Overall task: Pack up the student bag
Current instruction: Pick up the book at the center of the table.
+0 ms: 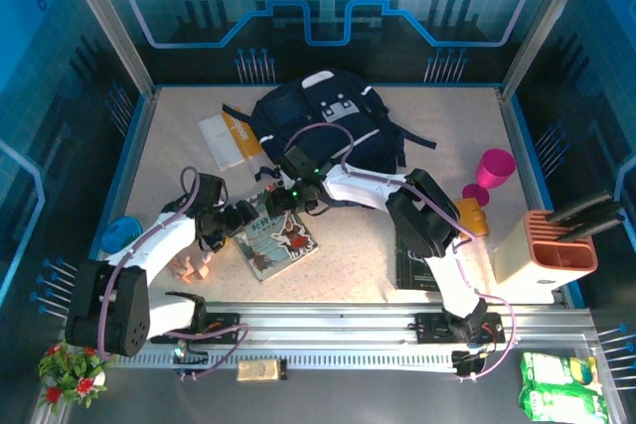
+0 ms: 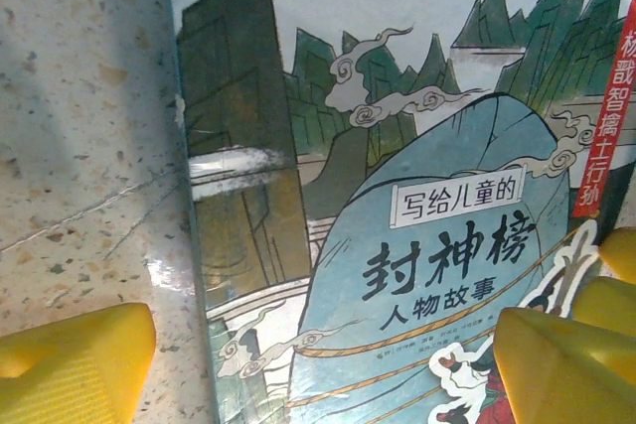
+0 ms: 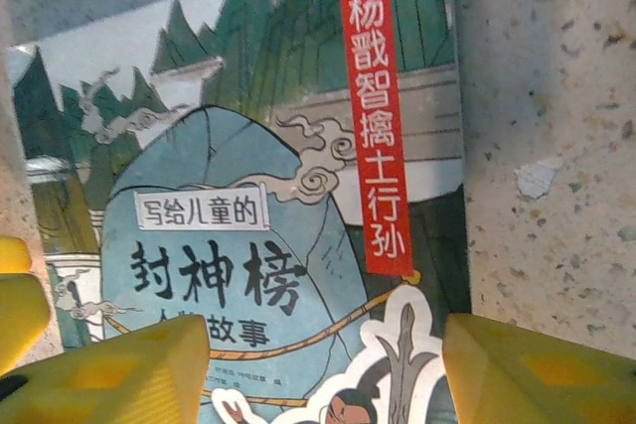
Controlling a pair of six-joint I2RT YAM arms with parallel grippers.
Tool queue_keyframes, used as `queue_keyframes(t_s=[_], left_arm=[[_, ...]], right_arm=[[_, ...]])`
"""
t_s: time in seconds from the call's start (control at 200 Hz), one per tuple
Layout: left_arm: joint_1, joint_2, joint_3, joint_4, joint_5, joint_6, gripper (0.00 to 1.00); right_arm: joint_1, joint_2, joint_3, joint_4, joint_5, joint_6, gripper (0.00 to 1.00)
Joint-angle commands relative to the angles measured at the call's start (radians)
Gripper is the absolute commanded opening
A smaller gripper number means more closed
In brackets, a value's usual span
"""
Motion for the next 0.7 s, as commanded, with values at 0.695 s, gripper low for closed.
queue_keyframes(t_s=[0.695], left_arm=[[0.010, -0.017, 0.015, 0.050, 0.157, 0.042, 0.72]], right_arm=[[0.007, 0.083, 0.051, -0.095, 0.004, 0.007, 0.64]])
